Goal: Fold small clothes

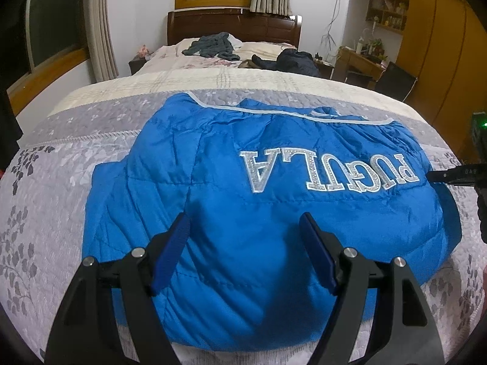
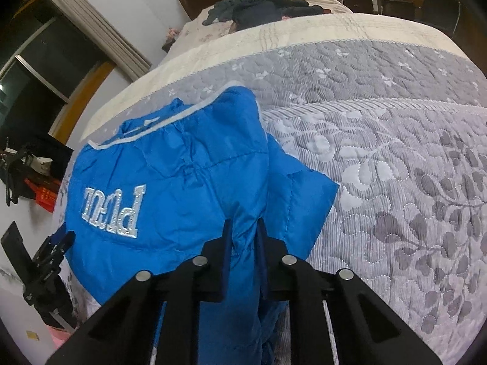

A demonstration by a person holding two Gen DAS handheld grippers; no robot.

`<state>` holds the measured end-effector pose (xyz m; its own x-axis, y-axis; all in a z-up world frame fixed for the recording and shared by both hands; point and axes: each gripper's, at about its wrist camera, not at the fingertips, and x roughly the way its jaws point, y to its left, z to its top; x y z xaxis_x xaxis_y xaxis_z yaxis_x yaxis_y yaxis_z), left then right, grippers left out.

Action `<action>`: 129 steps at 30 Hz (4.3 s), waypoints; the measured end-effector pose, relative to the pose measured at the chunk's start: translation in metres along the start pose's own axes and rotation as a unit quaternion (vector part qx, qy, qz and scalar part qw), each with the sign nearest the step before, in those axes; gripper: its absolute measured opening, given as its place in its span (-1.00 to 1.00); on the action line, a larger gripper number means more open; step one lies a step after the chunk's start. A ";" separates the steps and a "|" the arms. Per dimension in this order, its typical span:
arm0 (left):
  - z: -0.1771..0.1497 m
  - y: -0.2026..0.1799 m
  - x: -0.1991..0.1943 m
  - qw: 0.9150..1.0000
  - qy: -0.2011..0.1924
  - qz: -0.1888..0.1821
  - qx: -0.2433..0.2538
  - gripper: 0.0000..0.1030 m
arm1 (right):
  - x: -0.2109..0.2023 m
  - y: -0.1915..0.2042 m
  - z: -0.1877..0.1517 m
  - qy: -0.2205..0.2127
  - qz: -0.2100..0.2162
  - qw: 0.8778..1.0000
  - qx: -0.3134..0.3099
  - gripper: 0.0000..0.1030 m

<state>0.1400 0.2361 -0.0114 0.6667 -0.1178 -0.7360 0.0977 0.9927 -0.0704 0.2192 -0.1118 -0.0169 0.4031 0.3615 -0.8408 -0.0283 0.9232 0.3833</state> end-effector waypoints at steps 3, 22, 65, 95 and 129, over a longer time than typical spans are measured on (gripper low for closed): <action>0.000 0.000 0.002 1.000 0.001 0.002 0.001 0.43 | 0.007 -0.002 -0.001 0.005 0.000 1.000 0.003 -0.71; 0.002 -0.007 -0.003 1.000 -0.001 -0.014 0.001 0.44 | -0.046 -0.019 -0.019 -0.030 0.032 0.999 0.025 -0.02; 0.009 -0.044 0.040 0.998 0.038 -0.041 0.012 0.45 | 0.013 -0.042 -0.038 -0.017 0.205 0.973 0.102 -0.47; 0.026 0.008 0.034 0.989 0.058 -0.119 -0.070 0.36 | -0.019 0.221 0.003 0.019 0.038 0.990 -0.131 -0.54; 0.034 0.058 0.023 0.969 0.049 -0.182 -0.162 0.33 | -0.019 0.235 -0.010 0.031 0.076 0.986 -0.148 0.34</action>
<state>0.1860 0.2900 -0.0100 0.5571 -0.4750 -0.6811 0.0662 0.8430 -0.5338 0.1956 0.0994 0.0856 0.3178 0.4969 -0.8075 -0.3531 0.8524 0.3856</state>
